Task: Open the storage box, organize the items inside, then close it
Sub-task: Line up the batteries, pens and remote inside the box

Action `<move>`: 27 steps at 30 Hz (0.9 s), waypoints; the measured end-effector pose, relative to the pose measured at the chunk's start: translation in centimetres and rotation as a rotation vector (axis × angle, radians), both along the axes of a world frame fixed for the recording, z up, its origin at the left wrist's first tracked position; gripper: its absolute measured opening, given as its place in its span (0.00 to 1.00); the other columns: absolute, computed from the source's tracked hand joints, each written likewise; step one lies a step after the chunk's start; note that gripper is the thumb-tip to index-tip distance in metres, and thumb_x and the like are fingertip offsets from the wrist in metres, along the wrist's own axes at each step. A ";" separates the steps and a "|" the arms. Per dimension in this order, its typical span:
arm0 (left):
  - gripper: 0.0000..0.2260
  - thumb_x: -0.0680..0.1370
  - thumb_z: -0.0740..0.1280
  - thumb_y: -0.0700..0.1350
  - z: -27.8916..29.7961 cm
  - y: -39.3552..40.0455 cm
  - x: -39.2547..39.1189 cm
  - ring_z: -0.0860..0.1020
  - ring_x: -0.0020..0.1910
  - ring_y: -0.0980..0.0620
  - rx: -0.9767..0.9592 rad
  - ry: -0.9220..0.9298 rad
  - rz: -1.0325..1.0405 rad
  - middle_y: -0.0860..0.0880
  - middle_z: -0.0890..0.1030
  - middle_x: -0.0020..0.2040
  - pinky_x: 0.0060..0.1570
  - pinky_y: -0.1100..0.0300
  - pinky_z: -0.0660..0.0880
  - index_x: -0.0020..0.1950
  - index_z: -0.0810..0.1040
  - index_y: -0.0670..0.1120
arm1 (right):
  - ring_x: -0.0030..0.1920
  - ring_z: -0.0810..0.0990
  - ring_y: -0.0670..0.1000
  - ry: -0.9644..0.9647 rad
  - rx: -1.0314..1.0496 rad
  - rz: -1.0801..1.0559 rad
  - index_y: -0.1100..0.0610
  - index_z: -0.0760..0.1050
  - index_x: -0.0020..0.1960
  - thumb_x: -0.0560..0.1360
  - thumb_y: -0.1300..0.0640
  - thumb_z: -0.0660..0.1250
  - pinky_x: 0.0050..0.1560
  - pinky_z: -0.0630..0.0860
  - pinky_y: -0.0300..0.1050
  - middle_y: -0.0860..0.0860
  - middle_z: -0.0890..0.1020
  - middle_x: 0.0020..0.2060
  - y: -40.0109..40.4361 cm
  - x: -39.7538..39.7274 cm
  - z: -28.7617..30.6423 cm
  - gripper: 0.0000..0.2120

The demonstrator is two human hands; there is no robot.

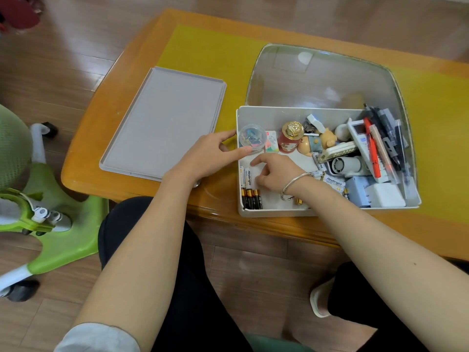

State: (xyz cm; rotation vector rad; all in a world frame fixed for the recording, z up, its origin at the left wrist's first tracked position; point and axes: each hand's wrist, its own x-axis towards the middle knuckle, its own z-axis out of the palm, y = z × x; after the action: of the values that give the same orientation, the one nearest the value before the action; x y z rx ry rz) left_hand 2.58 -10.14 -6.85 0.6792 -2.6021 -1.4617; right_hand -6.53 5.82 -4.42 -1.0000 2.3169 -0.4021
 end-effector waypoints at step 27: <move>0.44 0.61 0.61 0.76 0.6 0.2 0.2 0.80 0.46 0.55 0.036 -0.019 -0.003 0.50 0.83 0.48 0.36 0.66 0.71 0.74 0.66 0.57 | 0.26 0.78 0.43 -0.085 -0.129 -0.268 0.57 0.76 0.56 0.75 0.64 0.67 0.26 0.76 0.33 0.57 0.81 0.41 4.1 -3.1 2.6 0.10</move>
State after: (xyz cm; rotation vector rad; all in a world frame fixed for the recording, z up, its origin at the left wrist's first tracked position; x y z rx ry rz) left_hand 2.76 -9.96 -6.29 0.6964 -2.5980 -1.5139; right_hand -9.59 9.96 -1.77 -0.7157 2.3770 -0.6953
